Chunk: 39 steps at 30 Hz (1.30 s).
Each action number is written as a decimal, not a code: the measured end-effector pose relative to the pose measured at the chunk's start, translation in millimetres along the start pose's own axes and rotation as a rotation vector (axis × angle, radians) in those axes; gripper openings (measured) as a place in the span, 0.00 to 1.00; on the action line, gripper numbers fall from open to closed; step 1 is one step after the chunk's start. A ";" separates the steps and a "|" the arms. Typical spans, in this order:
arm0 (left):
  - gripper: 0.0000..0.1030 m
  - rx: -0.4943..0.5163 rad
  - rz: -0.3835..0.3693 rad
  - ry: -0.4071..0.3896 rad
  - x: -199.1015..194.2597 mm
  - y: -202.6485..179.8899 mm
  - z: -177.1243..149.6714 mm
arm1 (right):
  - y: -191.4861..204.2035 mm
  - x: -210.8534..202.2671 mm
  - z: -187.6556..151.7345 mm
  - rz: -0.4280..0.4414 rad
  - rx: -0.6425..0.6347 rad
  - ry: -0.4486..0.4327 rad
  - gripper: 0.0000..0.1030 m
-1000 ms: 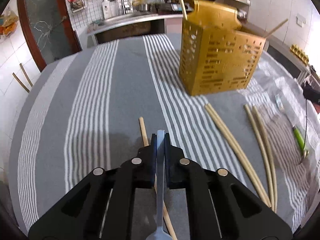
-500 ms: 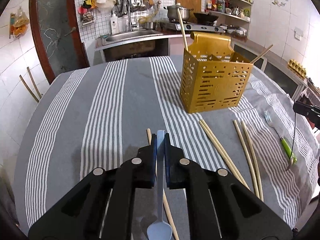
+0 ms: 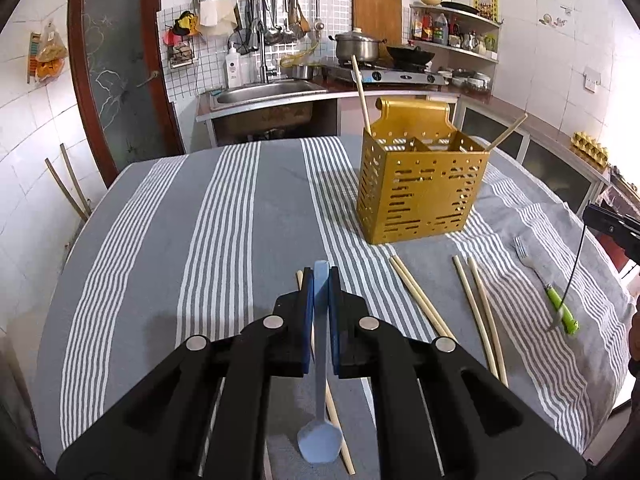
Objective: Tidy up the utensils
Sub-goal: 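Lift the blue spoon with the left tool toward the holder while the right tool carries the metal spoon, then lower the blue spoon into the yellow holder with the left tool while the right tool lowers the metal spoon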
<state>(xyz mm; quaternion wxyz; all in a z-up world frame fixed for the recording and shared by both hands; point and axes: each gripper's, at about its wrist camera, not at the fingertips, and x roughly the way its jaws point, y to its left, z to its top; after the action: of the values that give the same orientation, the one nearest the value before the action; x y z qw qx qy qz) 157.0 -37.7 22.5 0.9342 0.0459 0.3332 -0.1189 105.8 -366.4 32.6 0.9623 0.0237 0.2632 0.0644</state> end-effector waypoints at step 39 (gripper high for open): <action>0.05 0.000 -0.009 -0.176 -54.4 0.7 56.4 | 17.5 -41.0 48.0 -0.005 -0.040 -0.152 0.03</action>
<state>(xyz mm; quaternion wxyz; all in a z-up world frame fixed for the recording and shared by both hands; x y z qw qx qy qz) 150.9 -35.9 100.6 0.9593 0.0339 0.2502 -0.1265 93.3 -355.3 95.9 0.9799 0.0088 0.1882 0.0654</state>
